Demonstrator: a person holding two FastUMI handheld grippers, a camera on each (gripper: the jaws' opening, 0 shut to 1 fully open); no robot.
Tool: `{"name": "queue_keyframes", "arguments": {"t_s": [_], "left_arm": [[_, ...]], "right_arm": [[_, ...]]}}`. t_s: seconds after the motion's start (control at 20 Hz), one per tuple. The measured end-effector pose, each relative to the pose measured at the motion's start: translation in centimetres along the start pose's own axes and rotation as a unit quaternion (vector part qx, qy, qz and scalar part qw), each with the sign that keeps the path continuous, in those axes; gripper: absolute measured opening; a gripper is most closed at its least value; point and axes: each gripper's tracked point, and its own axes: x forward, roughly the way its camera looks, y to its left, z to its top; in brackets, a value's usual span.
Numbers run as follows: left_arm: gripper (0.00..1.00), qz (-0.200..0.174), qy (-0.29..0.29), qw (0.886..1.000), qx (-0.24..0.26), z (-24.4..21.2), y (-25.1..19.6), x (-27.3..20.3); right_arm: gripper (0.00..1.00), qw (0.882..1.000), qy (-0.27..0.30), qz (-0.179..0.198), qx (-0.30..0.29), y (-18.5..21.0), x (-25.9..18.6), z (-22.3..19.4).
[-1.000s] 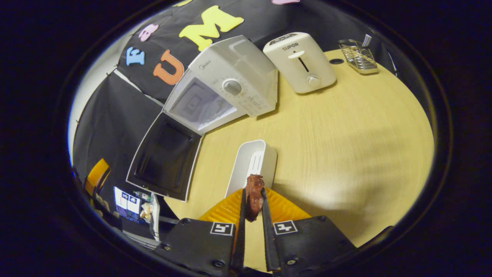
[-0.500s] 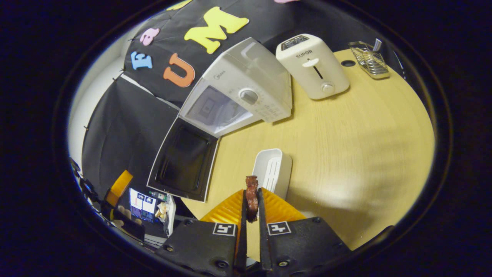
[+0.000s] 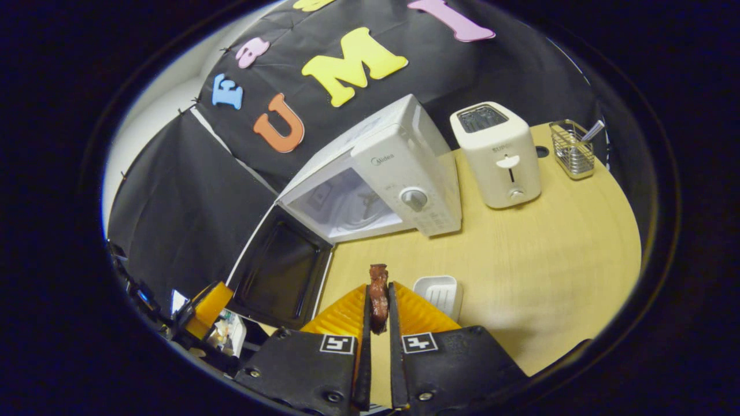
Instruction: Open the microwave oven with the left hand, put the food in, and close the microwave oven.
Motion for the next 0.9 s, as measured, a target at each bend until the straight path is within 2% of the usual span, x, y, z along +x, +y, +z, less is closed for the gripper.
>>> {"name": "queue_keyframes", "arguments": {"t_s": [0.25,0.45,0.7,0.9], "left_arm": [[0.78,-0.023,-0.007,1.0,0.005,0.8,2.0,-1.6],[0.77,-0.037,-0.017,0.999,0.019,1.6,3.2,-3.1],[0.77,-0.051,-0.032,0.998,0.027,2.5,4.3,-4.5],[0.77,-0.048,-0.032,0.998,0.041,2.1,6.1,-4.7]], "right_arm": [[0.16,0.999,-0.041,-0.003,0.001,4.6,7.5,0.1],[0.17,0.995,-0.082,0.013,0.055,8.0,14.3,0.7],[0.17,0.981,-0.133,0.019,0.138,9.9,21.8,1.7],[0.17,0.969,-0.175,0.009,0.174,10.8,26.6,3.0]]}}
